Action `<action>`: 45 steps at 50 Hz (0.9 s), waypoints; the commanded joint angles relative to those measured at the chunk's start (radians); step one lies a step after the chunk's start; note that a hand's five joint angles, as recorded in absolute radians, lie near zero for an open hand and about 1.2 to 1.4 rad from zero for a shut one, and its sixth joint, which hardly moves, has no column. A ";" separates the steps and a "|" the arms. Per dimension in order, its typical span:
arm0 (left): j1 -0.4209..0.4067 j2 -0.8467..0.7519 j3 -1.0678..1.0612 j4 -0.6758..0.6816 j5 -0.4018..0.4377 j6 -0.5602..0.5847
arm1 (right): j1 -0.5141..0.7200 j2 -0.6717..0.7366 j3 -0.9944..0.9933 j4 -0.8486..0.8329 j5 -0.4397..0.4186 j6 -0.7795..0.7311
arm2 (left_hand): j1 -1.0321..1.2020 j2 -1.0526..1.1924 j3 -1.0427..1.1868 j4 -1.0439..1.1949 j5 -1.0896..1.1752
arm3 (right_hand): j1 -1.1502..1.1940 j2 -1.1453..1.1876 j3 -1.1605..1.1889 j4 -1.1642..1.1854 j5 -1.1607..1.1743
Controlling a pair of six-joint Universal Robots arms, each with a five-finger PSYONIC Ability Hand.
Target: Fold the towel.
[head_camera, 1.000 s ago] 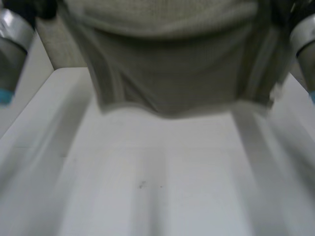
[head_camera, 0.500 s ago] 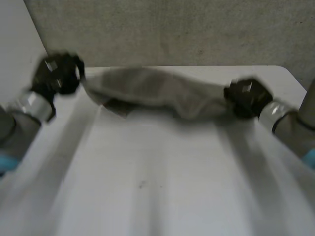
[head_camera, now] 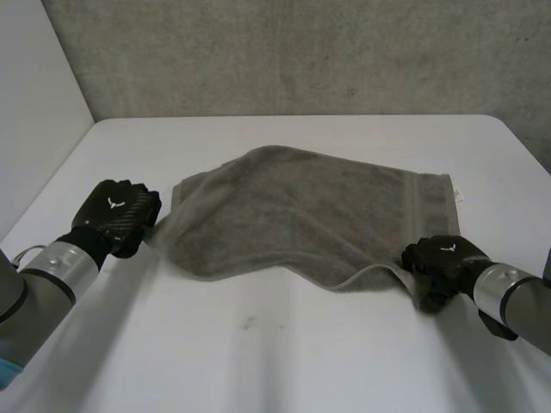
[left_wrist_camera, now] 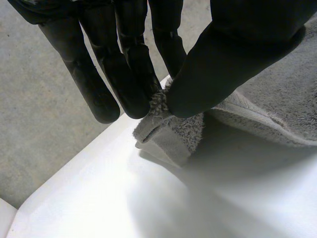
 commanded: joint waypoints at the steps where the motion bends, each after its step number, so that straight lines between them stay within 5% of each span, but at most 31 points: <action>1: -0.004 0.003 -0.008 0.002 0.000 -0.003 | -0.021 -0.078 0.100 -0.115 0.010 0.002 | 0.236 0.180 0.179 0.178 0.194 | 0.161 0.061 0.071 0.081 0.079; 16: 0.012 0.029 0.016 0.006 -0.005 -0.006 | -0.021 -0.213 0.173 -0.155 0.061 0.051 | 0.236 0.180 0.179 0.178 0.194 | 0.075 -0.024 -0.014 -0.004 -0.007; 23: 0.042 0.038 0.021 0.008 -0.008 -0.004 | -0.024 -0.317 0.176 0.041 0.041 0.038 | 0.236 0.180 0.179 0.178 0.194 | 0.175 0.076 0.086 0.096 0.093; 32: 0.063 0.054 0.033 0.014 -0.011 -0.006 | -0.021 -0.316 0.189 0.094 0.010 0.018 | 0.236 0.180 0.179 0.178 0.194 | 0.155 0.055 0.065 0.075 0.073; 45: 0.100 0.057 0.065 0.016 -0.045 -0.024 | 0.075 -0.218 0.154 -0.083 0.007 0.191 | 0.236 0.180 0.179 0.178 0.194 | 0.011 -0.088 -0.078 -0.068 -0.071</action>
